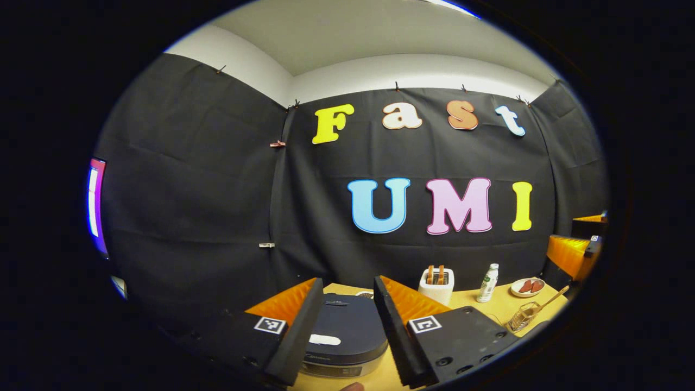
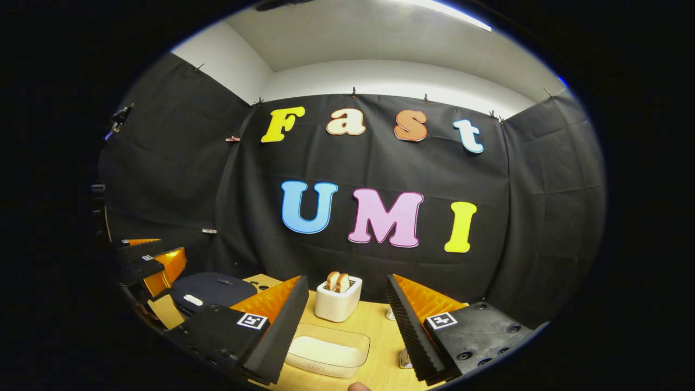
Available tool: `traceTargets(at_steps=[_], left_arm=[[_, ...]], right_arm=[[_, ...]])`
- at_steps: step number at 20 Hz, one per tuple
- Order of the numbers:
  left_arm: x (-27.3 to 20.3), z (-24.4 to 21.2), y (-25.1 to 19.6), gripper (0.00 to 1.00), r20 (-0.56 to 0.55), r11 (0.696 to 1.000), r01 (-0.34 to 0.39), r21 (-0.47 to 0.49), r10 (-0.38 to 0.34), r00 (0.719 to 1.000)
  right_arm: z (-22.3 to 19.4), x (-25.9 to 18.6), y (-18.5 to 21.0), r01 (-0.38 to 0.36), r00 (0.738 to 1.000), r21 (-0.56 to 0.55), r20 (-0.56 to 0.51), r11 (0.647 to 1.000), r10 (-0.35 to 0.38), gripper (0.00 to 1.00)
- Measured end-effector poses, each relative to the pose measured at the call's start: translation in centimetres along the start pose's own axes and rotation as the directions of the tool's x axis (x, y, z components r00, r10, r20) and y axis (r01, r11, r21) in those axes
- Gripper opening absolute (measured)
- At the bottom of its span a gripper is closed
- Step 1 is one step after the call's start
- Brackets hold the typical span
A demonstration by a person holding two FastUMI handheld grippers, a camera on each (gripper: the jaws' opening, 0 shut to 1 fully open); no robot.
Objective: Close the left gripper, press the button to open the rice cooker; take a wooden spoon from the chopstick holder with the right hand, scoop a spoonful of rice and pour it into the rice cooker, then put the wooden spoon back into the chopstick holder.
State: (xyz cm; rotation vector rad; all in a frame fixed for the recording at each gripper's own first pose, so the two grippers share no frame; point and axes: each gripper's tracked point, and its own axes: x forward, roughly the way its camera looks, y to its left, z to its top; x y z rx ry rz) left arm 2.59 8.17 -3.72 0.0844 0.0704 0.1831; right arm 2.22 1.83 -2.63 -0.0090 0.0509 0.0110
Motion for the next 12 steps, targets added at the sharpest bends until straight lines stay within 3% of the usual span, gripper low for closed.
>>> traceTargets(at_steps=[2, 4, 6, 12], left_arm=[[0.7, -1.6, -0.2, 0.58, -0.049, 1.000, 0.026, 0.011, -0.025, 0.998], [1.1, -3.6, 1.0, 0.39, -0.098, 1.000, 0.006, 0.027, -0.004, 0.995], [1.9, -4.2, 2.0, 0.29, -0.110, 1.000, -0.009, 0.014, 0.010, 0.994], [3.3, -10.0, 3.0, 0.13, -0.259, 0.999, 0.035, 0.032, -0.025, 0.966]], right_arm=[[0.2, 0.4, 0.1, 0.009, 1.000, -0.021, 0.014, 1.000, -0.009, 0.90], [-0.1, 0.7, 0.8, 0.002, 1.000, -0.025, 0.016, 1.000, -0.002, 0.90], [-0.7, 1.1, 1.2, -0.004, 1.000, -0.040, 0.009, 0.999, 0.004, 0.90], [-2.2, 1.8, 2.2, -0.007, 1.000, -0.030, -0.027, 1.000, 0.006, 0.90]])
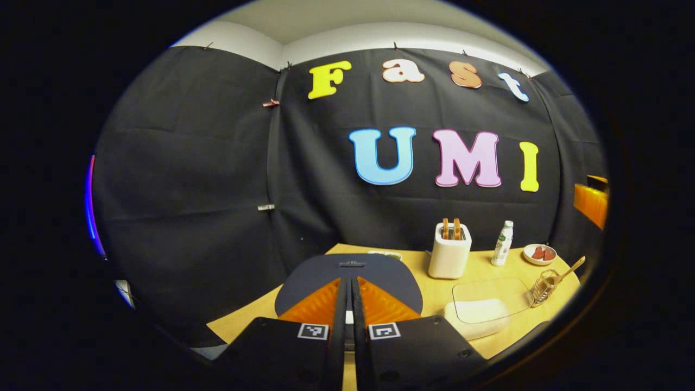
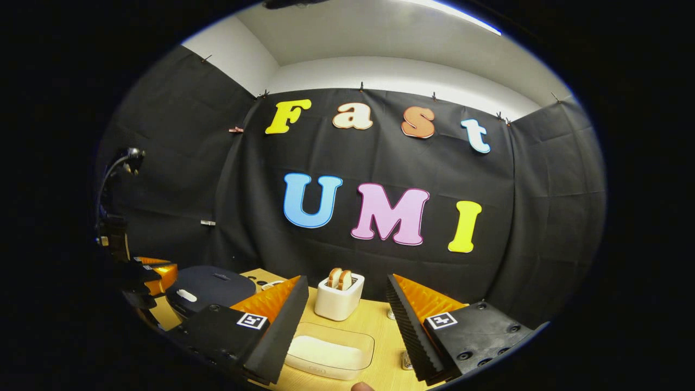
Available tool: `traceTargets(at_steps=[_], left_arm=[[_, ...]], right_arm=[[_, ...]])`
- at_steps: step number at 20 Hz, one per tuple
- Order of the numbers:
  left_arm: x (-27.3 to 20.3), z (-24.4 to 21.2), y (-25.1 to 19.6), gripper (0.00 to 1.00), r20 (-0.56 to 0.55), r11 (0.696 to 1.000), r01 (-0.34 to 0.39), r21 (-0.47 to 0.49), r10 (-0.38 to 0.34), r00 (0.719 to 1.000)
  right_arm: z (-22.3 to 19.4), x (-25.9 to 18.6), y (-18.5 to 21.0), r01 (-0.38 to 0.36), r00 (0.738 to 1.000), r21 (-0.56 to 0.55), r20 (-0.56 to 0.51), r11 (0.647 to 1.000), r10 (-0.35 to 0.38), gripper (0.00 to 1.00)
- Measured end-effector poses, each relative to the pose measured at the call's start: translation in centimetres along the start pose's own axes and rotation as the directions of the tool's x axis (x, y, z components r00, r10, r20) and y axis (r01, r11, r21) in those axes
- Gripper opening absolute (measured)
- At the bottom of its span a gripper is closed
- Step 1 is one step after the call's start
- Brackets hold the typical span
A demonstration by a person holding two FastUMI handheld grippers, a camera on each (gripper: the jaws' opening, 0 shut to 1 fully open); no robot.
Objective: Close the left gripper, press the button to open the rice cooker; take a wooden spoon from the chopstick holder with the right hand, scoop a spoonful of rice and pour it into the rice cooker, then put the wooden spoon back into the chopstick holder.
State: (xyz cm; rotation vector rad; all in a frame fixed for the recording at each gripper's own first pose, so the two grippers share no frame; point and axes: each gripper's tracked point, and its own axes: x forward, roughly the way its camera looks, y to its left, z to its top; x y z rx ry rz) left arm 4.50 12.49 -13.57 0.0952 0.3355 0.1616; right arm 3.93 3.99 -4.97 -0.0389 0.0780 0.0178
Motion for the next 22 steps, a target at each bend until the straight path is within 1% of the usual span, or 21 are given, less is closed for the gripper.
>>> traceTargets(at_steps=[4, 8, 10, 14, 15, 18, 19, 22], left_arm=[[2.1, -2.3, 0.2, 0.07, -0.075, 0.999, 0.033, -0.006, -0.034, 0.997], [3.6, -4.0, 0.0, 0.07, -0.141, 0.998, 0.061, -0.030, -0.065, 0.988], [4.3, -5.2, 0.0, 0.07, -0.187, 0.997, 0.062, -0.037, -0.068, 0.980], [4.3, -5.6, -0.3, 0.07, -0.185, 0.998, 0.063, -0.028, -0.068, 0.980], [4.3, -5.7, -0.1, 0.08, -0.184, 0.997, 0.062, -0.040, -0.068, 0.981], [4.1, -5.6, 0.0, 0.08, -0.179, 0.991, 0.050, -0.123, -0.071, 0.981], [4.3, -5.9, -0.2, 0.08, -0.180, 0.991, 0.048, -0.126, -0.071, 0.981], [4.3, -6.2, -0.3, 0.08, -0.173, 0.995, 0.047, -0.087, -0.062, 0.983]], right_arm=[[-0.8, 0.1, 0.5, -0.002, 1.000, -0.003, -0.017, 1.000, 0.002, 0.90], [-1.3, -0.1, 0.6, 0.000, 1.000, -0.006, -0.031, 1.000, 0.000, 0.90], [-1.6, -0.1, 0.6, 0.003, 0.999, -0.005, -0.041, 1.000, -0.003, 0.90], [-2.0, 0.0, 0.3, 0.008, 0.999, -0.001, -0.050, 1.000, -0.008, 0.90], [-2.1, 0.1, 0.2, 0.008, 0.999, 0.001, -0.052, 1.000, -0.008, 0.90], [-1.9, 0.4, 0.1, 0.005, 0.999, 0.001, -0.048, 1.000, -0.005, 0.90], [-1.7, 0.4, 0.1, 0.004, 0.999, 0.004, -0.044, 1.000, -0.004, 0.90], [-1.8, 0.6, 0.4, -0.008, 0.999, 0.003, -0.044, 1.000, 0.008, 0.90]])
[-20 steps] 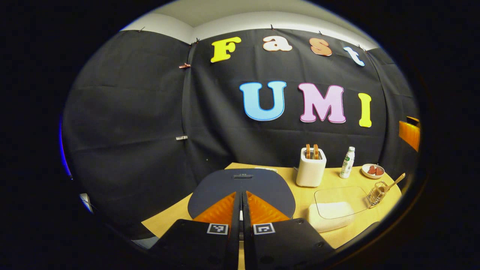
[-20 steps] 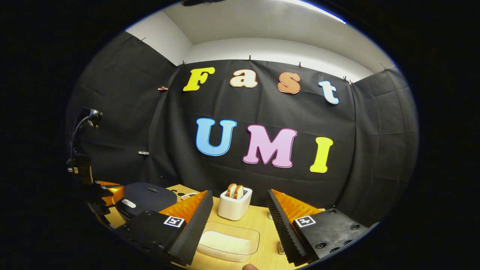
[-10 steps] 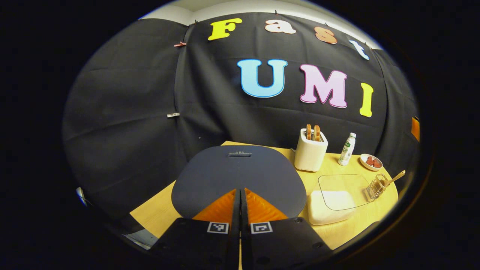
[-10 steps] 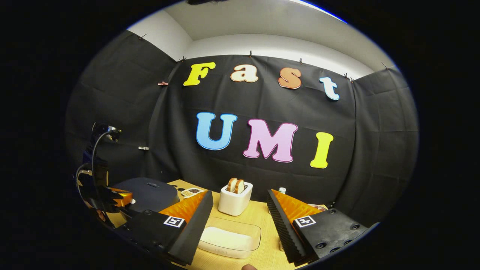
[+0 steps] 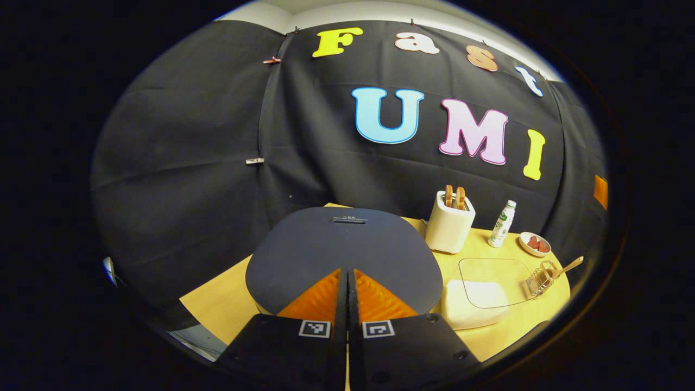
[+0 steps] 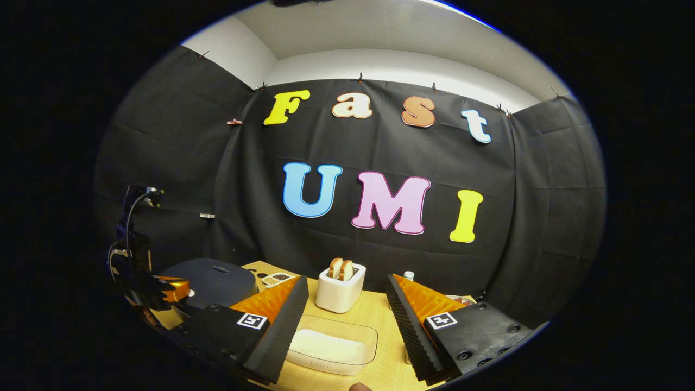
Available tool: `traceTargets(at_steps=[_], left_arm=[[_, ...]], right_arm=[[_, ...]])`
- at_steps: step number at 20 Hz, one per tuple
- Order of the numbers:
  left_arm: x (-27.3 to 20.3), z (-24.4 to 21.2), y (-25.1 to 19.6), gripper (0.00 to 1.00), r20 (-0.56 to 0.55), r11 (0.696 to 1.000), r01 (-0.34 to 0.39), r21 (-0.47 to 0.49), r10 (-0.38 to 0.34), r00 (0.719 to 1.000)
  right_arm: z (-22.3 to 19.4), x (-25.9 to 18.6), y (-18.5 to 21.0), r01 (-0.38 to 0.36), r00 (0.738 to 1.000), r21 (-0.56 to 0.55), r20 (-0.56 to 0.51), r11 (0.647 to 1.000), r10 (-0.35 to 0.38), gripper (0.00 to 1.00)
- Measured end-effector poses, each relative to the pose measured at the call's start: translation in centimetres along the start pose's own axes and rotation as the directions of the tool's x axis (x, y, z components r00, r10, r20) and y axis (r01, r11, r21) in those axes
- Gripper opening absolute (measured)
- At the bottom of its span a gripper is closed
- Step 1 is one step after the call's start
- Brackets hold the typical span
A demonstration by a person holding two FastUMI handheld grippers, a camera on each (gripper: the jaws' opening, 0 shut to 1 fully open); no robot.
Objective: Close the left gripper, press the button to open the rice cooker; take a wooden spoon from the chopstick holder with the right hand, scoop a spoonful of rice and pour it into the rice cooker, then put the wooden spoon back into the chopstick holder.
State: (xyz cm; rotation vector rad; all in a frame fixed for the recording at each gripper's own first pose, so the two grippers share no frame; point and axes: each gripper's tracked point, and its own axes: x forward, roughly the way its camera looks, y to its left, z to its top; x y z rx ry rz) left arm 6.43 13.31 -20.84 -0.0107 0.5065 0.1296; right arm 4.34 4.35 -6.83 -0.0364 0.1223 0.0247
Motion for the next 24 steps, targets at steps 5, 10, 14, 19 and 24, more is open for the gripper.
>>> traceTargets(at_steps=[5, 10, 14, 19, 24], left_arm=[[0.0, -0.1, 0.1, 0.08, -0.001, 1.000, 0.000, -0.030, 0.000, 1.000], [-0.6, -0.6, -0.1, 0.07, 0.021, 1.000, -0.002, -0.018, 0.002, 1.000], [-0.2, -0.2, -0.1, 0.07, 0.041, 1.000, -0.003, 0.013, 0.003, 0.999], [-0.8, 1.3, -0.1, 0.07, 0.054, 0.999, 0.031, 0.035, -0.032, 0.998], [-1.7, 5.2, -0.2, 0.08, 0.134, 0.999, 0.007, 0.040, -0.013, 0.991]], right_arm=[[0.0, 0.1, 0.1, -0.012, 1.000, -0.001, 0.001, 1.000, 0.012, 0.90], [-0.1, 0.0, -0.2, -0.010, 1.000, -0.001, -0.001, 1.000, 0.010, 0.90], [-0.1, 0.0, -0.1, -0.012, 1.000, 0.001, 0.001, 1.000, 0.012, 0.90], [-0.2, 0.0, 0.0, -0.013, 1.000, 0.007, -0.003, 1.000, 0.013, 0.90], [-0.1, -0.1, 0.1, -0.020, 1.000, 0.005, 0.002, 1.000, 0.020, 0.90]])
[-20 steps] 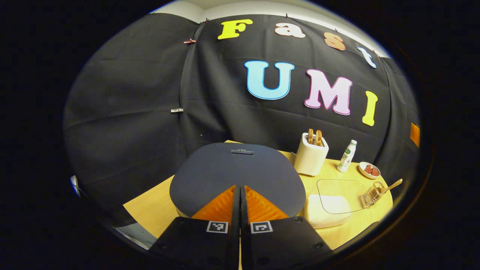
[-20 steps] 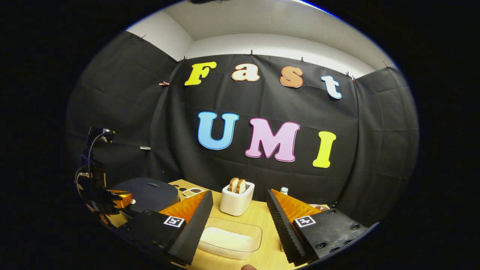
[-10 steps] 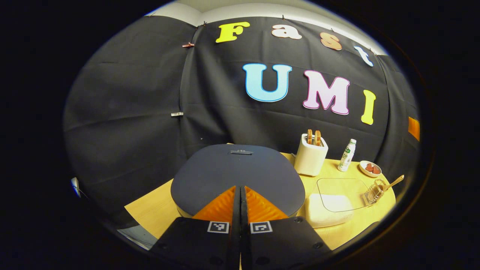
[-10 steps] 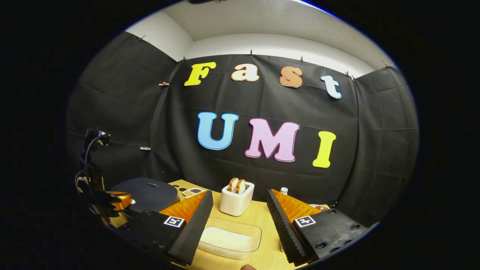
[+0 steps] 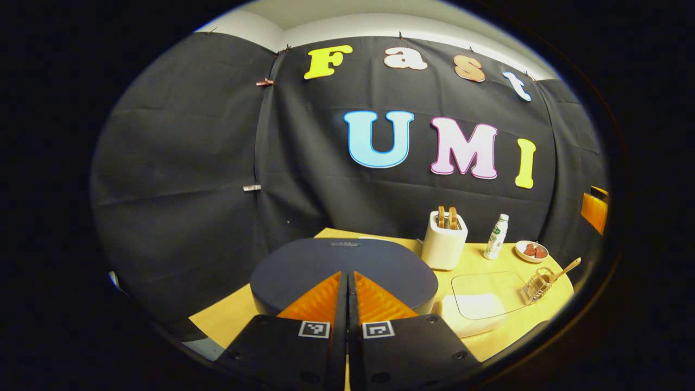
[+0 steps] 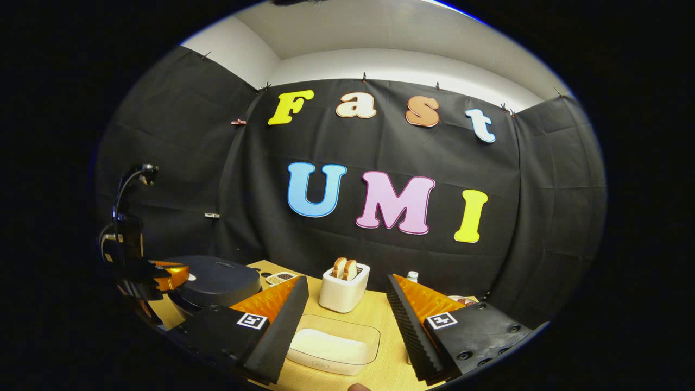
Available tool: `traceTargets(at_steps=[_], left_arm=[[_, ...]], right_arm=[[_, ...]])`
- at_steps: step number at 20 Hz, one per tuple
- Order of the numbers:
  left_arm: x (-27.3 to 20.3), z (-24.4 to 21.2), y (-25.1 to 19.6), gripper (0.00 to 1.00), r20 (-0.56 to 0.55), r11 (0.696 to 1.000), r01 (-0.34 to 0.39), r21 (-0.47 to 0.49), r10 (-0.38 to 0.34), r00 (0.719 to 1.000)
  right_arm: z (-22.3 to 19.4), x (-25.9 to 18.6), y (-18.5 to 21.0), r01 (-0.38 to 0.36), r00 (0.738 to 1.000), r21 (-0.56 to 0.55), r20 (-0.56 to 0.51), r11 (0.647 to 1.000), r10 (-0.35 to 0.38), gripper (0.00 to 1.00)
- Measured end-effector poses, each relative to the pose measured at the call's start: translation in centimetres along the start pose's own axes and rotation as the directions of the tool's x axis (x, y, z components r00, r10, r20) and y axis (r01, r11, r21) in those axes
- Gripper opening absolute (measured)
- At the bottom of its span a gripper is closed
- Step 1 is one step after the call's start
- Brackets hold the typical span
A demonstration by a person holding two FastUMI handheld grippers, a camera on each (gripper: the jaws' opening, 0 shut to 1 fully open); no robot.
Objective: Close the left gripper, press the button to open the rice cooker; take a wooden spoon from the chopstick holder with the right hand, scoop a spoonful of rice and pour it into the rice cooker, then put the wooden spoon back into the chopstick holder.
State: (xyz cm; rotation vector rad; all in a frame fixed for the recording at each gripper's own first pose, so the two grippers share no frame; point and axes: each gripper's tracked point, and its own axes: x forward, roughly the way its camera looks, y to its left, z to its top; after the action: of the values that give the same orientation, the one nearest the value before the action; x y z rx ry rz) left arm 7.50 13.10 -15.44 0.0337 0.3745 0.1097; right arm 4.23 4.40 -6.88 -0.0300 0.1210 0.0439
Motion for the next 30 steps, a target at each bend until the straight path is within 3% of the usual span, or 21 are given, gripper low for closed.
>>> traceTargets(at_steps=[3, 6, 9, 14, 23, 27, 30], left_arm=[[-0.6, 1.9, -0.7, 0.11, 0.027, 1.000, 0.010, -0.018, -0.009, 1.000], [-1.0, 3.8, -0.5, 0.25, 0.075, 1.000, 0.003, -0.004, -0.003, 0.997], [-1.5, 5.4, -0.8, 0.27, 0.107, 1.000, -0.014, 0.023, 0.011, 0.994], [-2.5, 7.6, -1.1, 0.41, 0.156, 0.999, -0.022, 0.029, 0.017, 0.988], [-2.8, 7.0, -0.4, 0.48, 0.138, 0.998, -0.056, 0.000, 0.055, 0.989], [-3.0, 6.6, 0.2, 0.64, 0.123, 0.995, -0.082, -0.059, 0.089, 0.988], [-3.2, 6.3, 0.5, 0.87, 0.113, 0.992, -0.104, -0.065, 0.111, 0.987]], right_arm=[[-0.1, 0.0, -0.2, -0.003, 1.000, 0.000, -0.001, 1.000, 0.003, 0.90], [-0.1, -0.1, -0.5, -0.001, 1.000, -0.001, -0.002, 1.000, 0.001, 0.90], [-0.1, -0.1, -1.1, 0.007, 1.000, 0.007, -0.002, 1.000, -0.007, 0.89], [-0.8, -0.2, -2.0, 0.017, 1.000, 0.019, -0.011, 1.000, -0.017, 0.89], [-4.0, -0.3, -5.2, 0.068, 0.995, 0.002, -0.068, 0.998, -0.068, 0.90], [-8.5, -0.4, -9.2, 0.154, 0.975, 0.032, -0.167, 0.987, -0.147, 0.90], [-12.1, -0.8, -13.0, 0.250, 0.944, 0.074, -0.240, 0.965, -0.227, 0.91]])
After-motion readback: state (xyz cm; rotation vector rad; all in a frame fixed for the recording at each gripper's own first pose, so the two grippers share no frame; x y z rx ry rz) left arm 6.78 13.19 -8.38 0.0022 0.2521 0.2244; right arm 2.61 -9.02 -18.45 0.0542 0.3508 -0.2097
